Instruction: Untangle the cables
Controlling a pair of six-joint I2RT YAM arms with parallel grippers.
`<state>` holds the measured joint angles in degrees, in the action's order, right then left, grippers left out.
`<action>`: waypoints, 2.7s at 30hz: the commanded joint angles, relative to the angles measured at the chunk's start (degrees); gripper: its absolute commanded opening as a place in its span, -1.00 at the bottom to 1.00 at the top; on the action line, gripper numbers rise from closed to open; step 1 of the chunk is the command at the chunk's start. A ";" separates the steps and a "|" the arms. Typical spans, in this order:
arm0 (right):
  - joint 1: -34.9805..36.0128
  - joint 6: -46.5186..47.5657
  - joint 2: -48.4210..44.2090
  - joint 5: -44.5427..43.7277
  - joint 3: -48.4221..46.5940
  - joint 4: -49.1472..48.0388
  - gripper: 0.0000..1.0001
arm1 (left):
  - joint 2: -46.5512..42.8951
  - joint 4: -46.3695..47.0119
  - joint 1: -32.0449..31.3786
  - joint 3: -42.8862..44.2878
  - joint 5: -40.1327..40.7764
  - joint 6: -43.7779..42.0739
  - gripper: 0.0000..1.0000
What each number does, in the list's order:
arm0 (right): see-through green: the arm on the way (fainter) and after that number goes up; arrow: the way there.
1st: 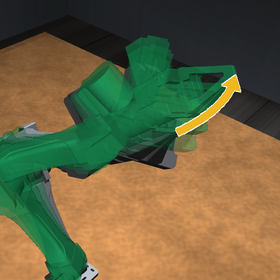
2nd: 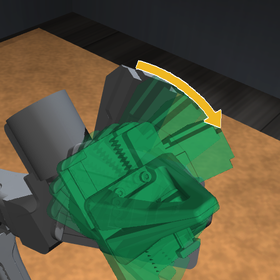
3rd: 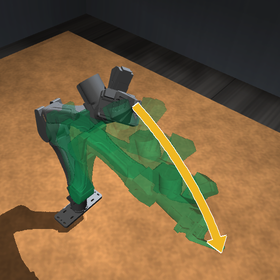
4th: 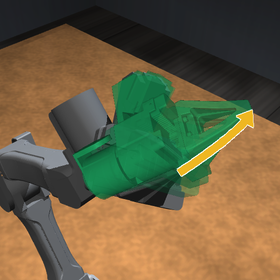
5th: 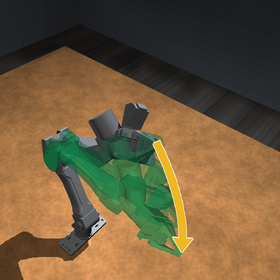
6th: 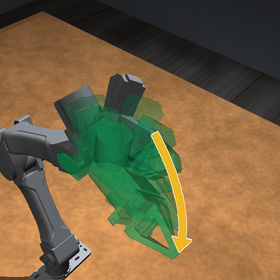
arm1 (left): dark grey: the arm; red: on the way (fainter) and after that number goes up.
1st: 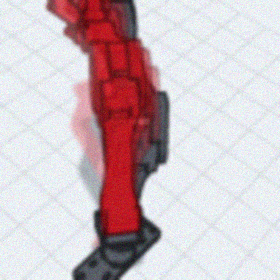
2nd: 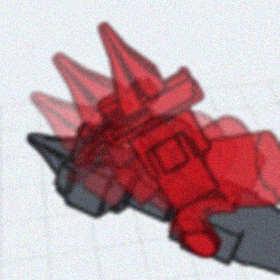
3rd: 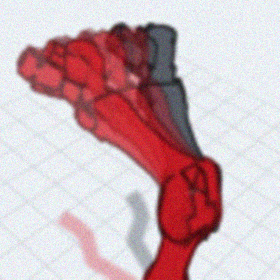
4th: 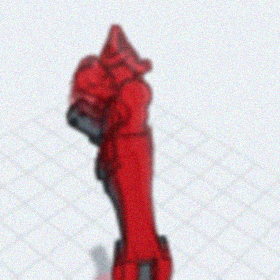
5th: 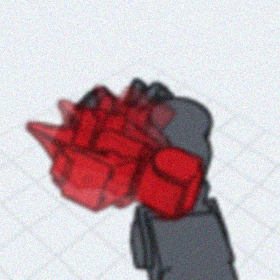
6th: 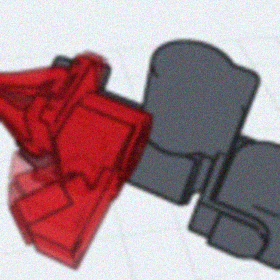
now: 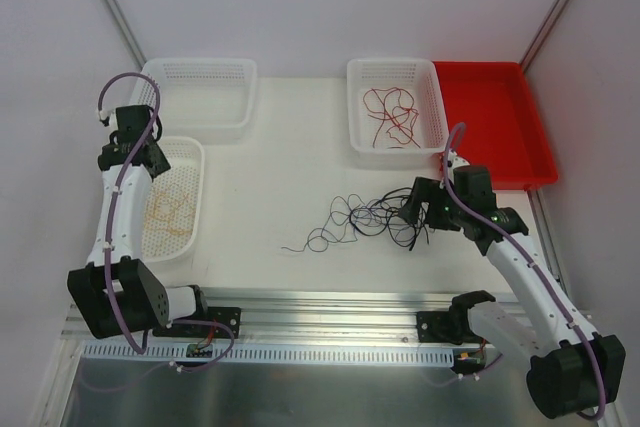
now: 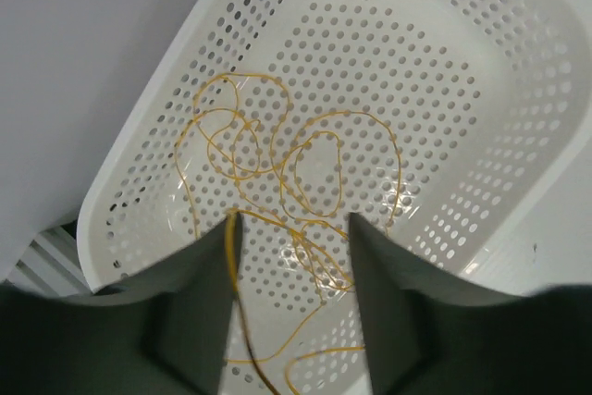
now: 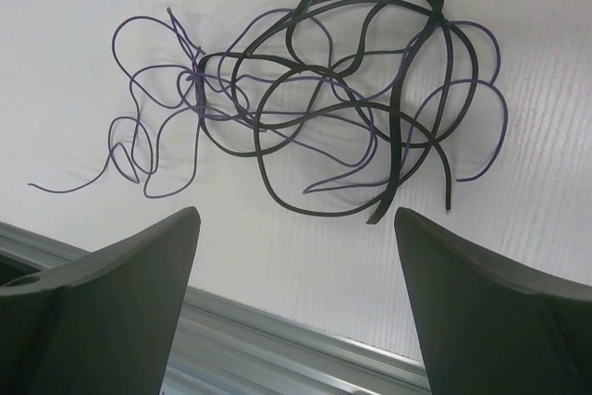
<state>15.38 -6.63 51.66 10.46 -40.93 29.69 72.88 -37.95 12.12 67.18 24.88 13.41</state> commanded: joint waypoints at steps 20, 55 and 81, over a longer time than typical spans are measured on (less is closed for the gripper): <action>14.68 2.77 9.94 -7.29 -9.17 0.98 0.80 | -19.88 2.62 -0.34 -5.65 -23.55 2.76 0.98; 17.32 0.48 10.40 -0.35 -1.70 -8.95 0.69 | -19.10 -8.71 -28.29 -24.02 -18.83 27.99 0.72; 17.32 -0.22 7.84 0.97 2.52 -11.06 0.69 | -5.56 -9.16 -36.73 -29.83 -16.89 31.33 -0.37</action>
<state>32.47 -6.00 60.82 10.44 -38.54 20.56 66.48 -46.76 -23.94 37.39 6.72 43.20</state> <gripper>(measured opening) 0.849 0.402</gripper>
